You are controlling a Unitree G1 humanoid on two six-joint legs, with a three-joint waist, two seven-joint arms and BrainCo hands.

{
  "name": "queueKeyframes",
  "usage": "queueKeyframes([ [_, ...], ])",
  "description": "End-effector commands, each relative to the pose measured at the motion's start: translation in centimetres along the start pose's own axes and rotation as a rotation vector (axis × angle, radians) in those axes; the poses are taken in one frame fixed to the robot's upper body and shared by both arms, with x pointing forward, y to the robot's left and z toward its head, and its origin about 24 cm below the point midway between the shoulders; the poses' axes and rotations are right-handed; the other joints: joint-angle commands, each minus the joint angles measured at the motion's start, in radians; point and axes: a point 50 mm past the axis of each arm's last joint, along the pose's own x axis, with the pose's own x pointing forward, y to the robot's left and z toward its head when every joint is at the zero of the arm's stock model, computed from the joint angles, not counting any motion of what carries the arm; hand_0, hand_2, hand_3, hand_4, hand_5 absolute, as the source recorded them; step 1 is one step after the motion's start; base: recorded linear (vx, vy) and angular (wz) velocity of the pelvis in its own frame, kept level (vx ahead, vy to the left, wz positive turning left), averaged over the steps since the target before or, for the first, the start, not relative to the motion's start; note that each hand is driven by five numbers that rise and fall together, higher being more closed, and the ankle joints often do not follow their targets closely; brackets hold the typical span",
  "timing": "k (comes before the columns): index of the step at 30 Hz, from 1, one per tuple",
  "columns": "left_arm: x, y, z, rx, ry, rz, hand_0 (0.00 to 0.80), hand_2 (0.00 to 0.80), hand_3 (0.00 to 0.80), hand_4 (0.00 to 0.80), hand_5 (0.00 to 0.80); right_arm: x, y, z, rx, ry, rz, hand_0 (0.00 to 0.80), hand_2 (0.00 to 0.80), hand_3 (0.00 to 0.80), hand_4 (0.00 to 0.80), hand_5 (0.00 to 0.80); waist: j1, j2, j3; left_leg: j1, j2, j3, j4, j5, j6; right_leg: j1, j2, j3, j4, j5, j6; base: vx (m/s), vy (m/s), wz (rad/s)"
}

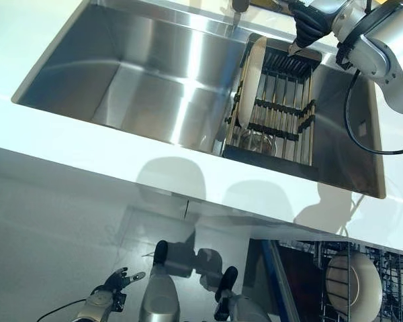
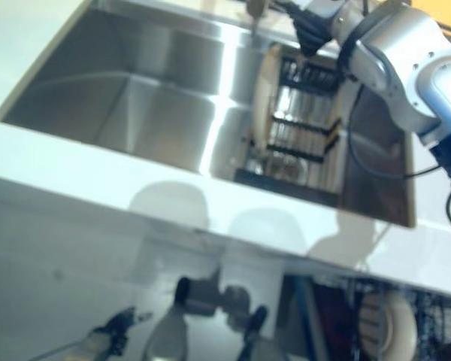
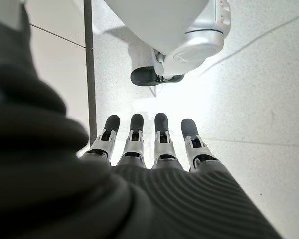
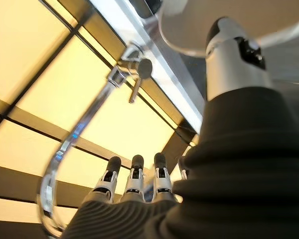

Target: Take plates into dishwasher

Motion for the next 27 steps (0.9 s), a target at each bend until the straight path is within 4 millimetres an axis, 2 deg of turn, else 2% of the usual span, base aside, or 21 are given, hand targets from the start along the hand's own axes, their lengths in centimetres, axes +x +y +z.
queueKeyframes([
  [1, -0.6, 1.5, -1.1, 0.0, -0.006, 0.06, 0.0, 0.0, 0.0, 0.0, 0.0, 0.9, -2.2, -0.6, -0.096, -0.006, -0.005, 0.0, 0.0, 0.0, 0.0, 0.0, 0.02, -0.027, -0.049, 0.011, -0.023, 0.018, -0.007, -0.071, 0.042, -0.011, -0.032, -0.003, -0.001, 0.007, 0.067, 0.0, 0.0, 0.0],
  [10, -0.9, 2.3, 0.5, -0.159, -0.136, 0.136, 0.0, 0.0, 0.0, 0.0, 0.0, 0.4, -0.6, -0.2, -0.152, -0.042, 0.093, 0.0, 0.0, 0.0, 0.0, 0.0, 0.042, -0.031, -0.029, -0.004, -0.026, 0.004, -0.007, -0.07, 0.044, -0.015, -0.034, -0.019, -0.001, 0.006, 0.063, -0.002, -0.015, 0.04],
  [15, -0.8, 2.3, 0.7, -0.175, -0.142, 0.135, 0.0, 0.0, 0.0, 0.0, 0.0, 0.0, 0.1, 0.1, -0.146, -0.061, 0.132, 0.0, 0.0, 0.0, 0.0, 0.0, 0.038, -0.036, -0.023, -0.005, -0.025, 0.004, -0.007, -0.07, 0.044, -0.017, -0.032, -0.018, -0.001, 0.006, 0.062, 0.0, -0.004, 0.01],
  [27, -0.7, 2.1, 1.0, -0.215, -0.155, 0.131, 0.0, 0.0, 0.0, 0.0, 0.0, -0.7, 1.7, 0.7, -0.249, -0.107, 0.204, 0.0, 0.0, 0.0, 0.0, 0.0, 0.02, -0.038, -0.011, -0.007, -0.022, 0.018, -0.007, -0.072, 0.049, -0.028, -0.031, -0.004, -0.001, 0.009, 0.063, 0.0, 0.0, 0.0],
])
